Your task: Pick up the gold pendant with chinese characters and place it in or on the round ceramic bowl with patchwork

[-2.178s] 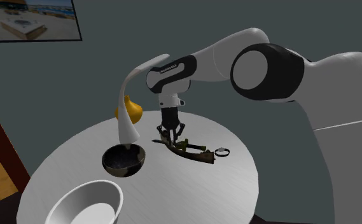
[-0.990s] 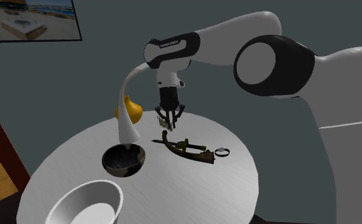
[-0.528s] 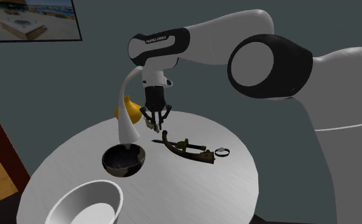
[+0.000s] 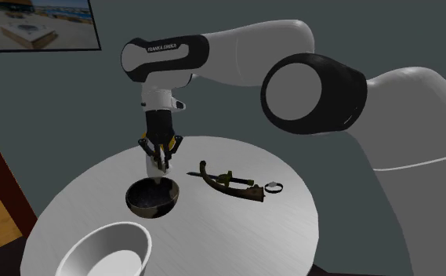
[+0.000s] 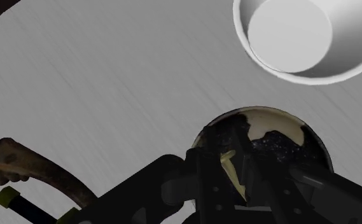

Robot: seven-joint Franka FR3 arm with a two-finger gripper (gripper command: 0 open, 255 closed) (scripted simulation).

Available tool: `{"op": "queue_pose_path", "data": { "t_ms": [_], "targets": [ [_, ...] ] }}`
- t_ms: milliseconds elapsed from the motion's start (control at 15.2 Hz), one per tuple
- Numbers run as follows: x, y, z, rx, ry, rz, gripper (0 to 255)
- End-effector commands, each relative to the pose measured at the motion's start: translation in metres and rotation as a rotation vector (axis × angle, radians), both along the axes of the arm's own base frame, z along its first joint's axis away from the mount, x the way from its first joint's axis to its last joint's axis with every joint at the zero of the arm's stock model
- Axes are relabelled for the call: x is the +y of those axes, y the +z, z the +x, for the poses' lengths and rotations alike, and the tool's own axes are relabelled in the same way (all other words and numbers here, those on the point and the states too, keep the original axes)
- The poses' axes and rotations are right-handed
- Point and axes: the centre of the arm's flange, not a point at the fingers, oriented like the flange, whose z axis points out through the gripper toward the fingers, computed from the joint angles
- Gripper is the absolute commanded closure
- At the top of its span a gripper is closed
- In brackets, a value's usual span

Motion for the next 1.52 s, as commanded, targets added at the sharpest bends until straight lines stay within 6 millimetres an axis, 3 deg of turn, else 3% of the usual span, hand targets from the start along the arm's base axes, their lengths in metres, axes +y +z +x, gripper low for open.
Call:
{"op": "queue_pose_path", "data": {
  "t_ms": [0, 1056, 1452],
  "targets": [
    [0.029, 0.003, -0.021, 0.0, -0.001, -0.001, 255],
    [0.029, -0.081, -0.021, 0.0, -0.001, -0.001, 255],
    [0.029, -0.081, -0.021, 0.0, -0.001, -0.001, 255]
  ]
}}
